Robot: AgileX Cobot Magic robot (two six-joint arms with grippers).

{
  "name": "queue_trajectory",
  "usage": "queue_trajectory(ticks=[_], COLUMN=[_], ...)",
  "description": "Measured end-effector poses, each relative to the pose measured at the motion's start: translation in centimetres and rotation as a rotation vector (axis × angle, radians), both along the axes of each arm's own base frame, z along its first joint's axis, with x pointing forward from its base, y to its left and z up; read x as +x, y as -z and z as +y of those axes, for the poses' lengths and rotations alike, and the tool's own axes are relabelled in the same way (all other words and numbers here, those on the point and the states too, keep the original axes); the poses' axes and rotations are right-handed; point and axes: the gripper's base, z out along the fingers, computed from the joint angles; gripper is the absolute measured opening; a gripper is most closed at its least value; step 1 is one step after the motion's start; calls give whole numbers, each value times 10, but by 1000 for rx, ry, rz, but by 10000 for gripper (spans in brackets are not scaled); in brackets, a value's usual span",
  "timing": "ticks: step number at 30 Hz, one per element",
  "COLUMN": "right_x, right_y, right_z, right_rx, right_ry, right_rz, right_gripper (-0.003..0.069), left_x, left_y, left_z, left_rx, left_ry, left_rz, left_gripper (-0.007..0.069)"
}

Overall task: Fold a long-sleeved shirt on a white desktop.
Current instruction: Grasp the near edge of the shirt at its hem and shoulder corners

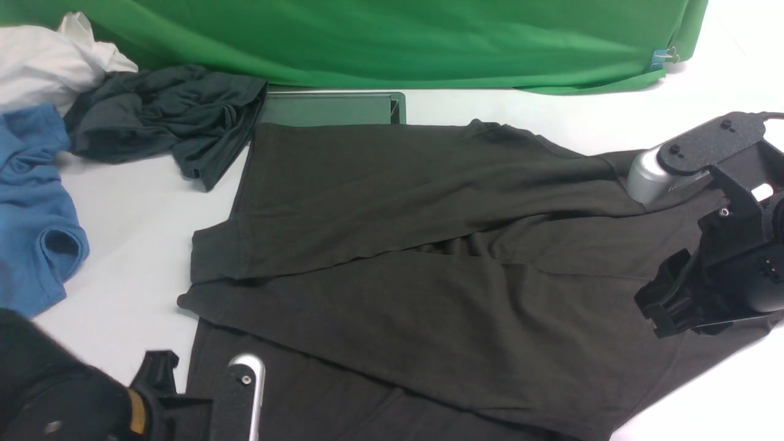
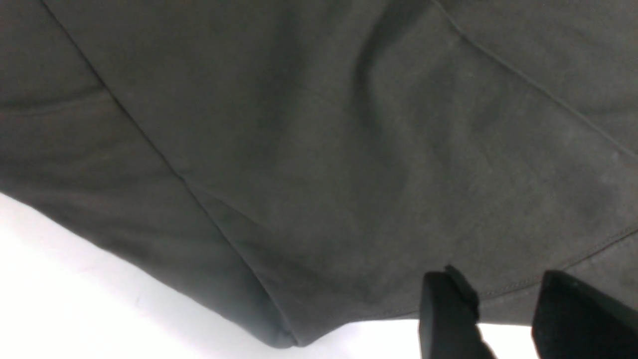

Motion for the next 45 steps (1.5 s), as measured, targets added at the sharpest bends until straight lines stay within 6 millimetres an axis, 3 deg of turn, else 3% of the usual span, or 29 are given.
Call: queue_trajectory(ticks=[6, 16, 25, 27, 31, 34, 36, 37, 41, 45], right_x=[1, 0, 0, 0, 0, 0, -1, -2, -6, -18], right_y=[-1, -1, -1, -1, -1, -1, 0, 0, 1, 1], right_z=[2, 2, 2, 2, 2, 2, 1, 1, 2, 14], right_rx=[22, 25, 26, 26, 22, 15, 7, 6, -12, -32], right_ry=[3, 2, 2, 2, -6, -15, -20, -20, -37, -122], right_rz=[-9, -8, -8, -7, -8, -4, 10, 12, 47, 75], right_gripper=[241, 241, 241, 241, 241, 241, 235, 232, 181, 141], left_x=[1, 7, 15, 17, 19, 20, 22, 21, 16, 7], left_y=[-3, 29, 32, 32, 29, 17, -10, -11, -53, -66], left_z=[-2, -7, -7, -6, -5, -4, -8, -8, -6, -1], left_rx=[-29, 47, 70, 79, 103, 108, 58, 57, -3, -14], left_ry=[42, 26, 68, 49, 7, -19, -78, -82, -191, -216], left_rz=[-47, 153, 91, 86, 79, 87, 64, 66, 30, 21], left_gripper=[365, 365, 351, 297, 74, 38, 38, 38, 38, 38])
